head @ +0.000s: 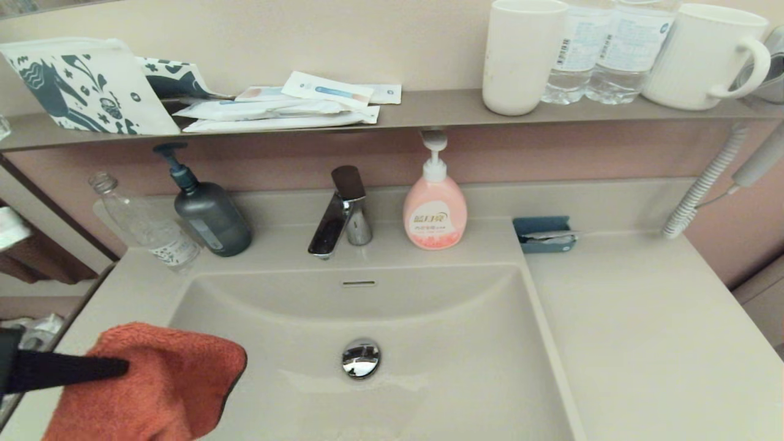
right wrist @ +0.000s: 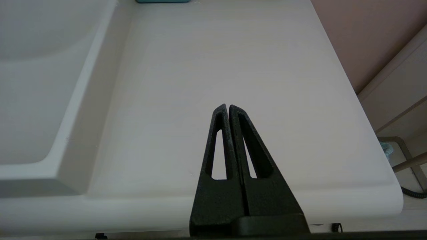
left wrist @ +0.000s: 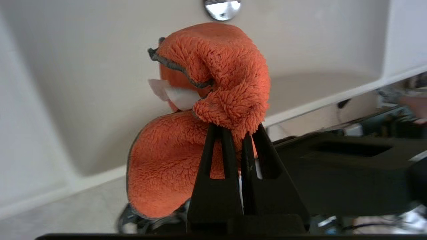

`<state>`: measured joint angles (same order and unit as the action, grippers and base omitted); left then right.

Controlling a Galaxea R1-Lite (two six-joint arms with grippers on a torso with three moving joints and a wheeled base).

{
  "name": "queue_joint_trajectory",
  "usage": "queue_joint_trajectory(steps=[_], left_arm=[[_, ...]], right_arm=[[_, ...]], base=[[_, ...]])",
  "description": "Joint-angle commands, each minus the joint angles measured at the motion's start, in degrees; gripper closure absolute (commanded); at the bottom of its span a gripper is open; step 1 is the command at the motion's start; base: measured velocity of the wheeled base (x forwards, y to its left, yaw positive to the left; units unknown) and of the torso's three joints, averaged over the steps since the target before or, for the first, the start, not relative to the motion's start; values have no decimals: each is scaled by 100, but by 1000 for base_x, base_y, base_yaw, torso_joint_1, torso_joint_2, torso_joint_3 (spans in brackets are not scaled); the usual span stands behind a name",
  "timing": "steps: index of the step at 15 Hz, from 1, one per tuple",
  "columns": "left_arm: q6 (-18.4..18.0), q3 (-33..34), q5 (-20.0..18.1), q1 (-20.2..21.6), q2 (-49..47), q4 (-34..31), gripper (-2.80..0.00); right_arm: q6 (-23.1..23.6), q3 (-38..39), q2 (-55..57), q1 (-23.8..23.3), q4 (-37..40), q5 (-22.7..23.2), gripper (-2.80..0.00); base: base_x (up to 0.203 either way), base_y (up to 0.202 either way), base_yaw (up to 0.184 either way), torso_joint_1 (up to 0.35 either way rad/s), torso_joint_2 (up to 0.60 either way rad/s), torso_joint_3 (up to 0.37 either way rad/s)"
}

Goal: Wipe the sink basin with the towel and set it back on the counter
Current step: Wipe the sink

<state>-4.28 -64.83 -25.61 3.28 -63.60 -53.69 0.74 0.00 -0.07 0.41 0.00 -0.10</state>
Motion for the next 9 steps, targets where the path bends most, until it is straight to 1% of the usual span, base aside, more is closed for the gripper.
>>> queue_joint_trajectory(steps=[1,2,3,4,6,7,8,9], left_arm=[[1091,54,498,-1024,-216,270,0],[1570,139,982,-1637,-307,550,0],[1975,267,1474,-2242,-391,880,0],[2345,396,1888,-2793,-465,1213,0],[3024,540,2392,-3693,-665,1639,0],[3342,587,2602,-3951,-884,1779,0],[3640,629,2758,-4061,-1066,1942,0],[3880,766,2927,-4170,-1236,2254,0]], right_arm=[[5,0,7,2,0,1,0],[5,0,7,2,0,1,0],[5,-1,7,2,0,1,0],[5,0,7,2,0,1,0],[5,-3,7,2,0,1,0],[5,0,7,2,0,1,0],[5,0,7,2,0,1,0],[5,0,7,2,0,1,0]], base=[[0,0,0,0,0,0],[0,0,0,0,0,0],[0,0,0,0,0,0],[0,0,0,0,0,0],[0,0,0,0,0,0],[0,0,0,0,0,0],[0,0,0,0,0,0],[0,0,0,0,0,0]])
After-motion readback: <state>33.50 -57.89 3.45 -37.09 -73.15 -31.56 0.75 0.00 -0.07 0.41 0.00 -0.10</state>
